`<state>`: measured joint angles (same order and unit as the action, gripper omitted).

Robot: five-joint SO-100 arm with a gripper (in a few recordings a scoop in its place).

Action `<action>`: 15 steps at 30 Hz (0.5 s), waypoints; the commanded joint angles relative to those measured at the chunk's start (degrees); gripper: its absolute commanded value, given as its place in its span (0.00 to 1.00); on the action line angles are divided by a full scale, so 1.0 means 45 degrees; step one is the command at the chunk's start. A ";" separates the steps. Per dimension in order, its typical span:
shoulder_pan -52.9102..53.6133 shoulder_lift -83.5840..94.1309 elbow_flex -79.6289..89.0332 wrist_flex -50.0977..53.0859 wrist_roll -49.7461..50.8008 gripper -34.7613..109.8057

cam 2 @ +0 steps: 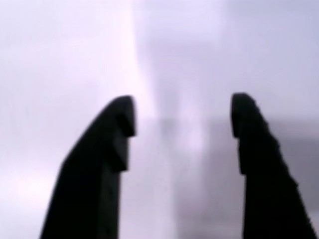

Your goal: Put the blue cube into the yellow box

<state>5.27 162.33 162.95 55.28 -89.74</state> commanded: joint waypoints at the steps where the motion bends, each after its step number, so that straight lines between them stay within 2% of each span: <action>1: 0.1035 -0.2422 -0.2871 -0.1855 0.0117 0.41; 4: 0.1816 -0.4590 -0.4180 -0.3281 0.0117 0.41; 9: 0.3184 -0.8066 -0.6914 -0.4219 0.0312 0.41; 11: 0.3730 -0.9336 -0.7871 -0.4844 0.0488 0.45; 15: 0.4863 -1.1777 -0.8535 -0.8262 0.0664 0.52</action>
<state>22.68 114.17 132.28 27.95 -86.40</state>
